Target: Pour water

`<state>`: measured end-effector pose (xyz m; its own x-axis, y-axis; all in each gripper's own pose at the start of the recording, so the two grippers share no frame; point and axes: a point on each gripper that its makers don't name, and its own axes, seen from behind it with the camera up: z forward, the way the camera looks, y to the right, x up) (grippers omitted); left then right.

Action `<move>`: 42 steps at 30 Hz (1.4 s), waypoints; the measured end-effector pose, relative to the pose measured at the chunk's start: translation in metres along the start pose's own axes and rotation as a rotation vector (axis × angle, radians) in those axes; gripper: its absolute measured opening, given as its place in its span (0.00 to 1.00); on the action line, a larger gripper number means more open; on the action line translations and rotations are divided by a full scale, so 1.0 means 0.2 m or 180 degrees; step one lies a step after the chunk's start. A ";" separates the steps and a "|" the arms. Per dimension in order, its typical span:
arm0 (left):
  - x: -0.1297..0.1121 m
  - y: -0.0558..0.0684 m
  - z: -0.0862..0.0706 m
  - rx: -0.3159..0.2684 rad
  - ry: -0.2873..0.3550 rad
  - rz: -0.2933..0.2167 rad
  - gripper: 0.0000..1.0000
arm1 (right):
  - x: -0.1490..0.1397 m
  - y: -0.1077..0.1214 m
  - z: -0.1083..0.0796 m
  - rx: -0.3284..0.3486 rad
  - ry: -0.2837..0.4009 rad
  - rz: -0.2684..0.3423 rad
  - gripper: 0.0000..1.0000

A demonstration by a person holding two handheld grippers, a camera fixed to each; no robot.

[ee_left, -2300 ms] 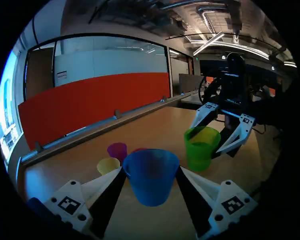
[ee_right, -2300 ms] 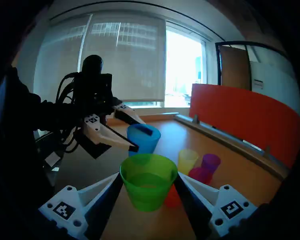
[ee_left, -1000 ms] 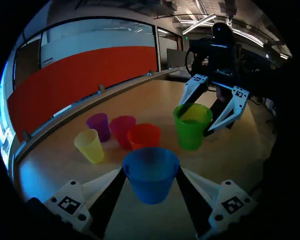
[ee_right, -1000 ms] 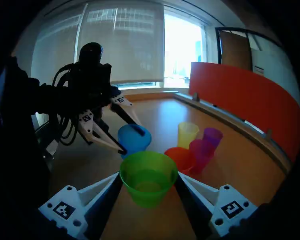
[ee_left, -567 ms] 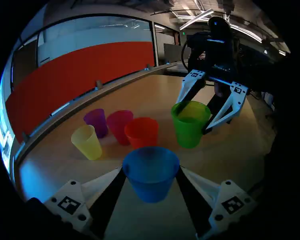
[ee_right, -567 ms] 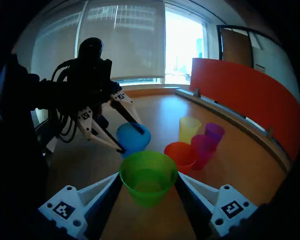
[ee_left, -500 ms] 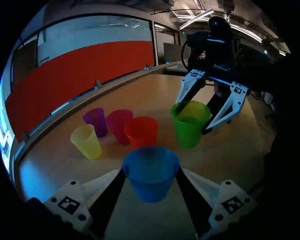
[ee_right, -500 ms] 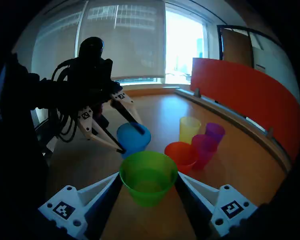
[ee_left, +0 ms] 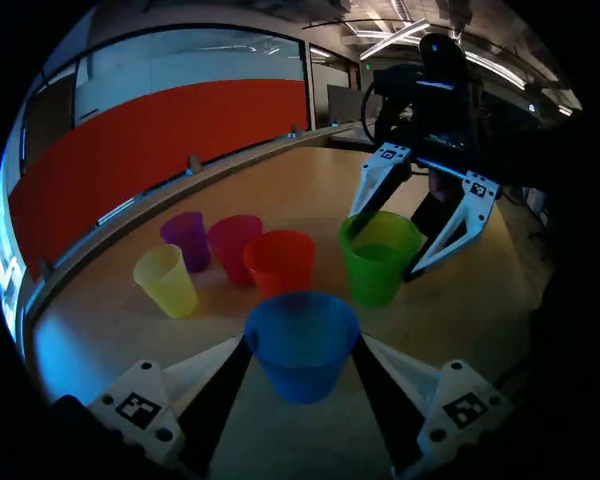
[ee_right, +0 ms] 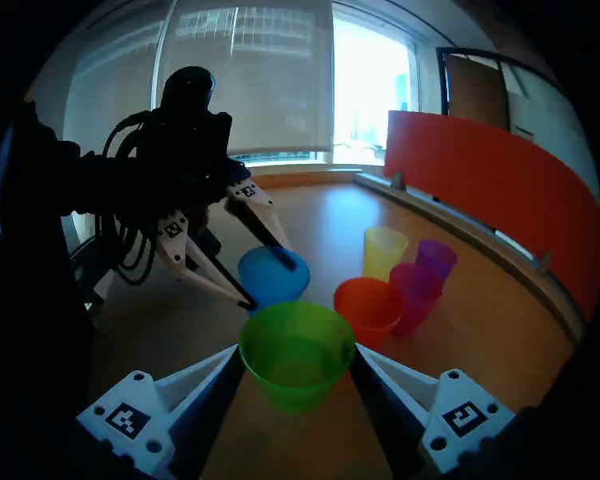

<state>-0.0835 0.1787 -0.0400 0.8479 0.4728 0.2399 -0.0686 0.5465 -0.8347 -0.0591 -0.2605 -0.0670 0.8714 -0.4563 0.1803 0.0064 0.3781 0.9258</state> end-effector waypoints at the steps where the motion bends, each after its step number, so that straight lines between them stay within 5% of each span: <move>1: 0.00 0.00 0.00 0.0000 0.0001 -0.0012 0.86 | 0.00 0.00 0.00 -0.0001 0.0001 0.0003 0.91; 42: -0.11 -0.01 -0.01 -0.0012 -0.0055 -0.0034 0.86 | -0.14 0.01 0.07 -0.0002 -0.0189 -0.0008 0.91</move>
<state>-0.1012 0.1653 -0.0459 0.8393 0.4789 0.2571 -0.0577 0.5488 -0.8339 -0.0905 -0.2575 -0.0664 0.8407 -0.5042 0.1973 0.0091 0.3774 0.9260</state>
